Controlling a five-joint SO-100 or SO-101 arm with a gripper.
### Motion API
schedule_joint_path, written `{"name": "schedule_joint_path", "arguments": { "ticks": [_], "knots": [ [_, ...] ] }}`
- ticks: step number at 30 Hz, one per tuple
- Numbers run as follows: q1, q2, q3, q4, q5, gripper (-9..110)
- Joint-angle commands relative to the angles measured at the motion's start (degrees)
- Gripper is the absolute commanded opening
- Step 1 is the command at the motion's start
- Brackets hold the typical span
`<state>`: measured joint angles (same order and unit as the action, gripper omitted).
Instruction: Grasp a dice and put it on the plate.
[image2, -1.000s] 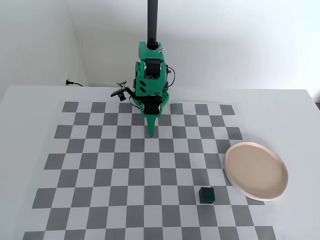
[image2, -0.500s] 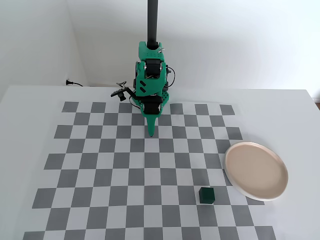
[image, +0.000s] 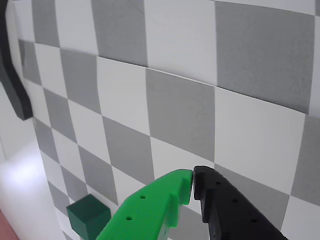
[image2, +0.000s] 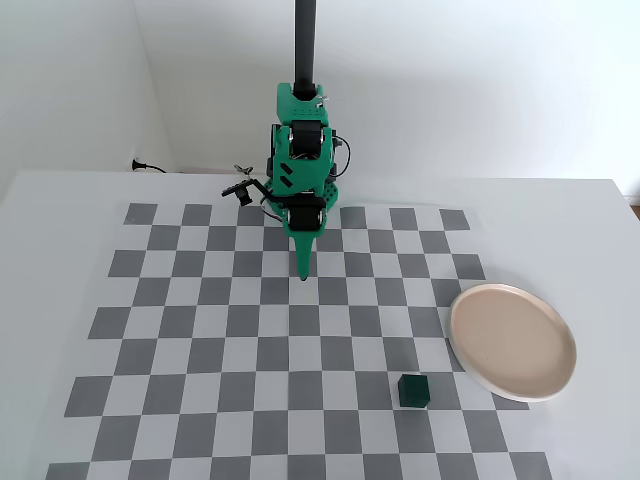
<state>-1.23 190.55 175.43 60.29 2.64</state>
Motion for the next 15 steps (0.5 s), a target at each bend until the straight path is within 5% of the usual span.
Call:
{"name": "schedule_joint_path", "arguments": {
  "ticks": [1,5,15],
  "knots": [
    [0.62,0.53,-1.49,-1.93,-6.94,-4],
    [0.88,0.53,-1.41,-3.34,-24.70,-4],
    [4.75,0.44,-0.88,-3.34,-44.47,-4]
  ]
}}
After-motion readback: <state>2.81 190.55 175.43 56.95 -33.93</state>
